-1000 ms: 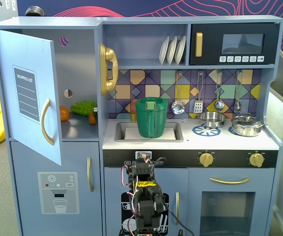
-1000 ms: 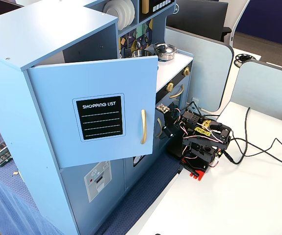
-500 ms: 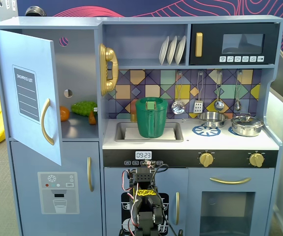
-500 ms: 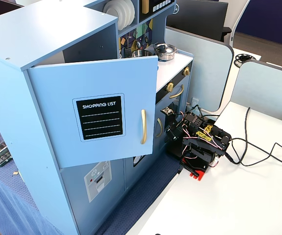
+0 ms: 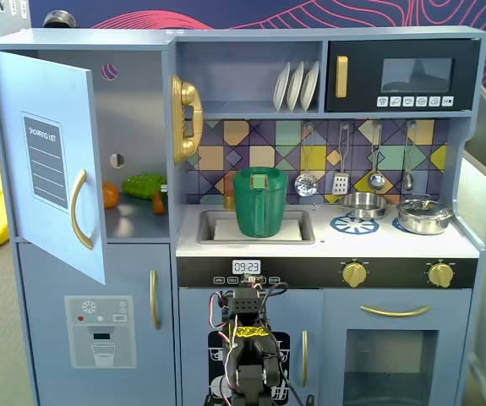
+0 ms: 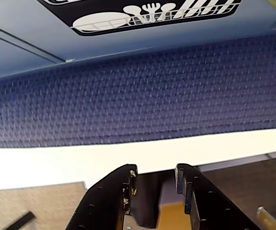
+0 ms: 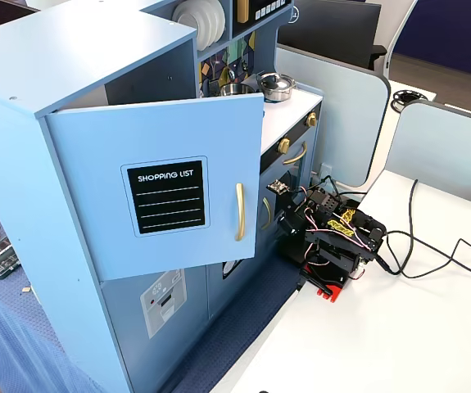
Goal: Open the left cabinet door
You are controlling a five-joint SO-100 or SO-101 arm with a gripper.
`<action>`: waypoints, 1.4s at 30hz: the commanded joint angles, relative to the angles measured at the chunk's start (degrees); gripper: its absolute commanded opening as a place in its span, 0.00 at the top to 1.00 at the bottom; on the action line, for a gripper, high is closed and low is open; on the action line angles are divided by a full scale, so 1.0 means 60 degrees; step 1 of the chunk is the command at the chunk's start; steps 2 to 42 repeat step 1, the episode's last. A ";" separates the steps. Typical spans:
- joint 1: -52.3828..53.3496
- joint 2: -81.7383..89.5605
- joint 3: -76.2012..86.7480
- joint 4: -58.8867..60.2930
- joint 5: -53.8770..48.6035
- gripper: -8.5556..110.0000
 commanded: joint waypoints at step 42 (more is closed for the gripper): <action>0.0044 -0.0073 -0.0015 0.1846 -0.0513 0.91</action>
